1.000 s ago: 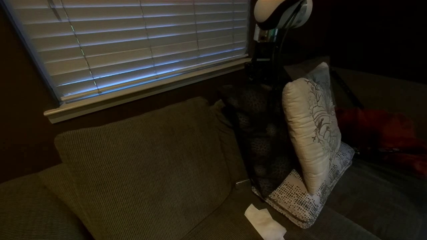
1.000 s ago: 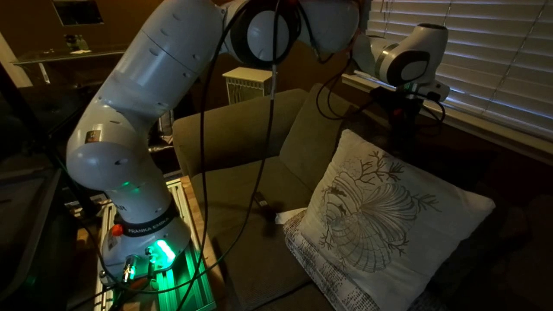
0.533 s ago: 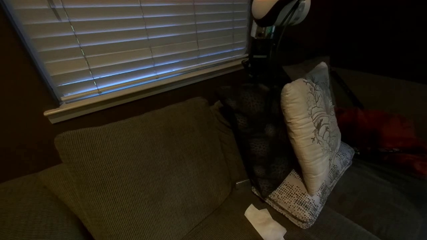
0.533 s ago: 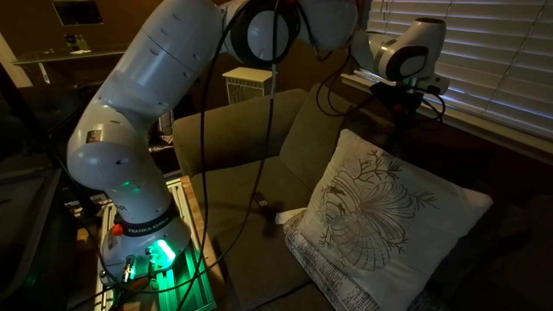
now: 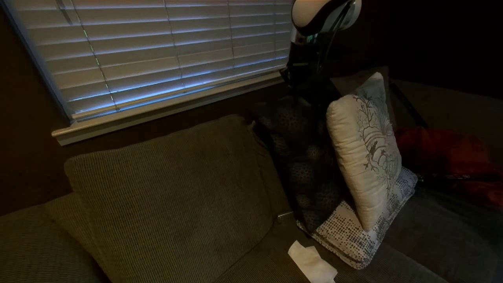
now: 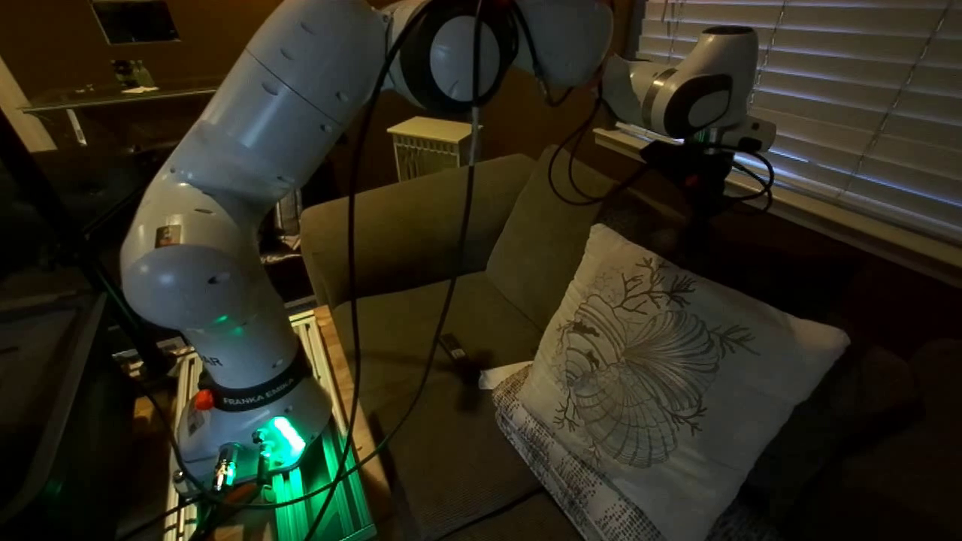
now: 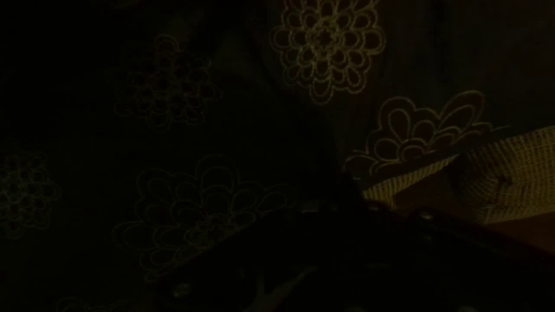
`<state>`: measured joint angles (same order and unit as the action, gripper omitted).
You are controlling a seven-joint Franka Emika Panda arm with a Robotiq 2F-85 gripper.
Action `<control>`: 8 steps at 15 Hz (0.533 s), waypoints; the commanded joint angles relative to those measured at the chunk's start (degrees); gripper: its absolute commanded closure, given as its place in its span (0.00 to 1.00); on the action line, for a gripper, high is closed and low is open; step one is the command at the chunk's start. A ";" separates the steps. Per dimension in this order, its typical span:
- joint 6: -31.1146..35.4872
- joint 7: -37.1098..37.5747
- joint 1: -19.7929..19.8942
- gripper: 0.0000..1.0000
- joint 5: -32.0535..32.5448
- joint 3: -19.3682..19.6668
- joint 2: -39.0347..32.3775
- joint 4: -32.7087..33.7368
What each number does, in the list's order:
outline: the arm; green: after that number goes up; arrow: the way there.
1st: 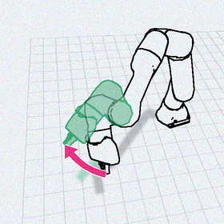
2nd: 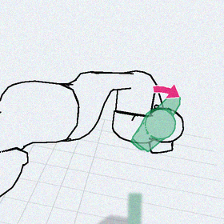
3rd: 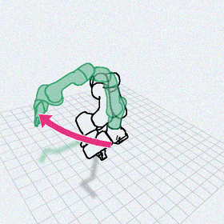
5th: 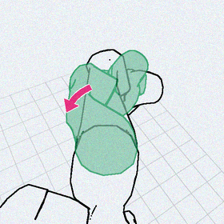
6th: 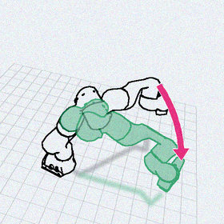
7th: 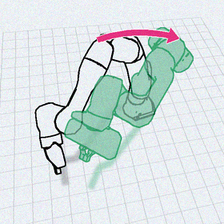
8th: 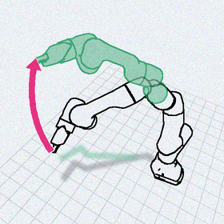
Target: Move the black and white pillows to the left side of the sofa.
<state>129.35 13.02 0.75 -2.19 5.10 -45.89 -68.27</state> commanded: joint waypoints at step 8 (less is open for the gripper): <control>10.39 -4.84 1.31 0.99 -1.88 -3.65 5.42 -6.43</control>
<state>135.32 11.32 1.32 -2.29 3.94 -44.99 -70.55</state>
